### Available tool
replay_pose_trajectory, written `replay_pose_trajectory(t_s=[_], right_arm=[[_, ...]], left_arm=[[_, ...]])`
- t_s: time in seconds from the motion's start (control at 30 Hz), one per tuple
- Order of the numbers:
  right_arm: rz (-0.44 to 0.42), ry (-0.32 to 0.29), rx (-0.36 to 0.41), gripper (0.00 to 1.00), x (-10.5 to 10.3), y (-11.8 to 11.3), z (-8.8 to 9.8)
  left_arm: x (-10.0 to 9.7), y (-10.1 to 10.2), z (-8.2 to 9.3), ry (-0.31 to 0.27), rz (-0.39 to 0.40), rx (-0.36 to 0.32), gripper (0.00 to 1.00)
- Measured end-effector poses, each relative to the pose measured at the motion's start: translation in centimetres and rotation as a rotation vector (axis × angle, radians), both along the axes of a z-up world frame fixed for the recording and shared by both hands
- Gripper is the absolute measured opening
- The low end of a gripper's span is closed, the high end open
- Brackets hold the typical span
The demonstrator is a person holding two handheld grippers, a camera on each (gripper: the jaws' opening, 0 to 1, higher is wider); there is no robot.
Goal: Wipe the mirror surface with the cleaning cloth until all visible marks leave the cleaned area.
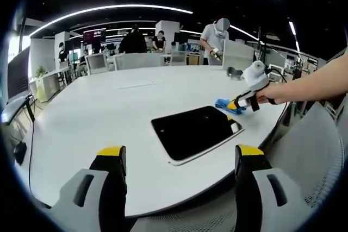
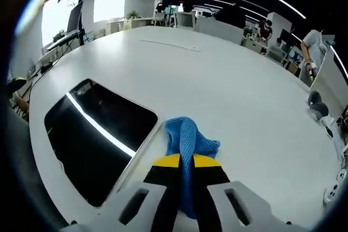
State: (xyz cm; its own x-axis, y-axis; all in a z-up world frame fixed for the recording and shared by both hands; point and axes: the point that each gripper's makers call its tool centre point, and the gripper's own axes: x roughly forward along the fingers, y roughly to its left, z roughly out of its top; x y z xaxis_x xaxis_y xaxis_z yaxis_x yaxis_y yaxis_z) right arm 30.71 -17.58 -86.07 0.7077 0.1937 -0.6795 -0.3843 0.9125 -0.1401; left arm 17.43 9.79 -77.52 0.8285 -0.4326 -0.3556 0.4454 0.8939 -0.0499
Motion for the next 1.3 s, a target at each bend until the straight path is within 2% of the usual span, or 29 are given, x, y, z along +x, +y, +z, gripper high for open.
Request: replay_pose_trajectory(t_s=[0.07, 0.13, 0.2, 0.37, 0.43, 0.47, 0.6, 0.8, 1.17, 1.3], right_arm=[[-0.018, -0.009, 0.019, 0.00, 0.1, 0.3, 0.5], [-0.097, -0.036, -0.024, 0.00, 0.6, -1.0, 1.4], [-0.135, -0.046, 0.040, 0.00, 1.2, -0.7, 2.3], [-0.126, -0.068, 0.081, 0.00, 1.2, 0.7, 4.3], [-0.107, -0.050, 0.152, 0.00, 1.2, 2.1, 4.4], [-0.118, -0.060, 0.151, 0.00, 1.4, 2.0, 4.6], [-0.104, -0.044, 0.177, 0.00, 1.7, 3.5, 4.3], [-0.106, -0.043, 0.147, 0.00, 2.2, 4.8, 4.0], [-0.106, 0.015, 0.190, 0.00, 1.8, 5.8, 3.0], [-0.101, 0.035, 0.179, 0.00, 1.3, 5.9, 2.5]], left_arm=[[0.0, 0.0, 0.0, 0.000, 0.000, 0.000, 0.81], [0.0, 0.0, 0.0, 0.000, 0.000, 0.000, 0.80], [0.0, 0.0, 0.0, 0.000, -0.001, 0.000, 0.80], [0.0, 0.0, 0.0, -0.001, 0.000, -0.001, 0.80], [0.0, 0.0, 0.1, -0.003, -0.003, -0.003, 0.80], [0.0, 0.0, 0.1, -0.003, -0.004, -0.004, 0.80], [0.0, 0.0, 0.1, -0.001, -0.006, -0.004, 0.80], [0.0, 0.0, 0.0, 0.001, -0.004, -0.002, 0.80], [0.0, 0.0, 0.1, -0.001, -0.004, -0.002, 0.81], [0.0, 0.0, 0.0, 0.000, -0.005, -0.002, 0.81]])
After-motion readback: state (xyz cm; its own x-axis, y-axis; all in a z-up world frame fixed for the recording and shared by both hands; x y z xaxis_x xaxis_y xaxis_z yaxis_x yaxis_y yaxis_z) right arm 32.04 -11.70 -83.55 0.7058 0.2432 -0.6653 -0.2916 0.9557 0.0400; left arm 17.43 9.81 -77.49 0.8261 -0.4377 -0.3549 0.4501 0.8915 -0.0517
